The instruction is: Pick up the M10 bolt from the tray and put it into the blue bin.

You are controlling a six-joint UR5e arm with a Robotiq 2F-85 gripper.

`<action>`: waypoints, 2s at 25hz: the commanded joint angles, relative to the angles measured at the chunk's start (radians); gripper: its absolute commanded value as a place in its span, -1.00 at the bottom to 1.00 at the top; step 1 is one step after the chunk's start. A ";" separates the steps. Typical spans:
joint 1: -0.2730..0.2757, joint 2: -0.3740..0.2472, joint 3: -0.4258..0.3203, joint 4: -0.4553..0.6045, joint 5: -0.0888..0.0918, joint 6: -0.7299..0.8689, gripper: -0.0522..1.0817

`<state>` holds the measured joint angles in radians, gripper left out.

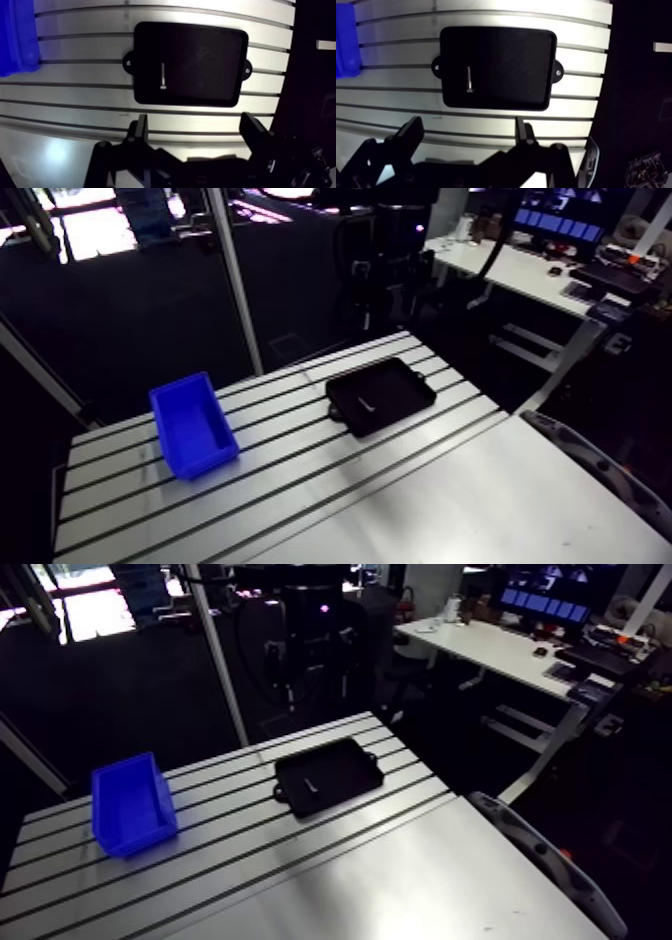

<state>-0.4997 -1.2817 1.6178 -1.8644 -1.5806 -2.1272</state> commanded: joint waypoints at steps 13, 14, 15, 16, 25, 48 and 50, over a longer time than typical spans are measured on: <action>0.015 0.065 0.170 -0.244 0.003 0.039 -0.88; 0.015 0.071 0.175 -0.250 0.003 0.039 -0.88; 0.015 0.077 0.178 -0.256 0.003 0.039 -0.88; 0.015 0.085 0.182 -0.261 0.003 0.039 -0.88; 0.015 0.120 0.207 -0.290 0.001 0.052 -0.72; 0.032 0.177 0.213 -0.339 0.000 0.066 -0.18; 0.032 0.177 0.213 -0.339 0.000 0.066 -0.18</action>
<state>-0.4717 -1.1100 1.8308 -2.2017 -1.5806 -2.0613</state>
